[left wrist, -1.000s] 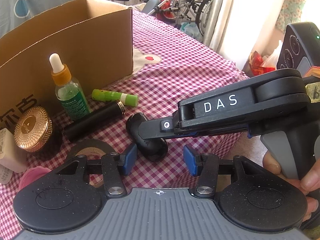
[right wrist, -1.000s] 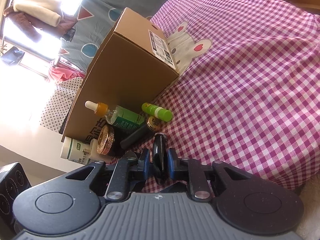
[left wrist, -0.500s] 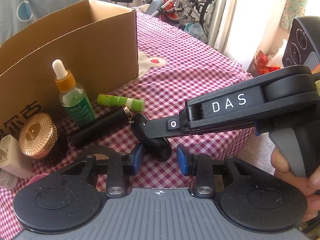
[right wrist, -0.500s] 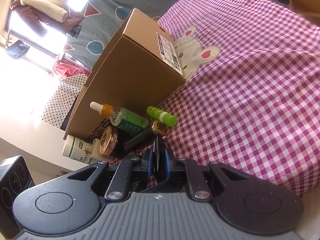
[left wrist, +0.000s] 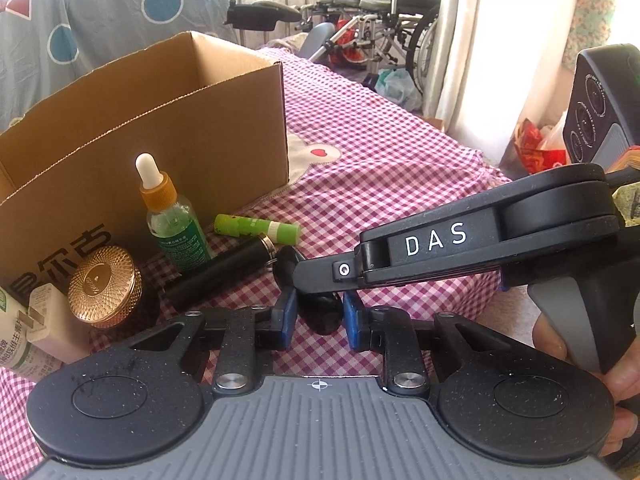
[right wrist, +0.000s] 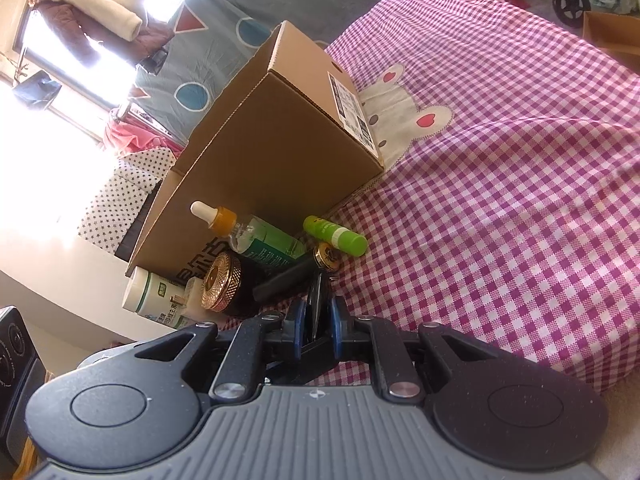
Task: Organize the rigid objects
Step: 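Close the right gripper around the black car key fob, then lift the key fob with the right gripper and carry it over the box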
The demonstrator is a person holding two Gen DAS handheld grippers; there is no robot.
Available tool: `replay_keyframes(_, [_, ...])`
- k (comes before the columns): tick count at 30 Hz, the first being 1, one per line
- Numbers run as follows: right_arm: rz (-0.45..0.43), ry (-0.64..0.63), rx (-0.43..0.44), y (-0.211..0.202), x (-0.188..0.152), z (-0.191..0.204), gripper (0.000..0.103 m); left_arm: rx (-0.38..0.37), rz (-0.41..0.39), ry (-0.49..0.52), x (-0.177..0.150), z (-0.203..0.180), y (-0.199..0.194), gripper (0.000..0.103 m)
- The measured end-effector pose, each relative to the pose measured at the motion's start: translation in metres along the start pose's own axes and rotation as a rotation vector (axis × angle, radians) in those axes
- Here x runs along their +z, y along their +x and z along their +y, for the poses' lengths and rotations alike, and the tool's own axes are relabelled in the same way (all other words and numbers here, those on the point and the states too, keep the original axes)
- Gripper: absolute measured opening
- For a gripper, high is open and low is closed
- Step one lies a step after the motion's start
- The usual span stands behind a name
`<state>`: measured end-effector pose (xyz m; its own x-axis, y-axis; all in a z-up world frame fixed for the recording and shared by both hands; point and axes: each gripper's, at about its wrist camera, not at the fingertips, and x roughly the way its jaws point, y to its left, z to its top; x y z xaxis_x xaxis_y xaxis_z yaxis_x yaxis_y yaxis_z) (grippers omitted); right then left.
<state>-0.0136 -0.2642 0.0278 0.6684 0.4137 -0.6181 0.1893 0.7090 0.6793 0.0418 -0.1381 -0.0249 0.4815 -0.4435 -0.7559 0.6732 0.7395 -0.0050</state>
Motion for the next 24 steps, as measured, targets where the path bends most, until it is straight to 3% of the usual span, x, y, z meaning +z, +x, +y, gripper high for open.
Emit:
replay_keyframes(6, [0.021,-0.028,-0.054,0.007,-0.004,0.003,0.015,-0.005,0.017,-0.029,-0.007,0.004,0.007,0.022])
replay_keyframes(14, [0.043,-0.009,-0.047,0.018,0.003,0.002,0.016,0.015,-0.006,-0.024,-0.008,0.009,0.009,0.023])
replay_keyframes(24, [-0.024,-0.087,-0.027,-0.018,0.003,0.046,0.016,-0.001,-0.103,-0.046,-0.004,0.009,-0.038,0.022])
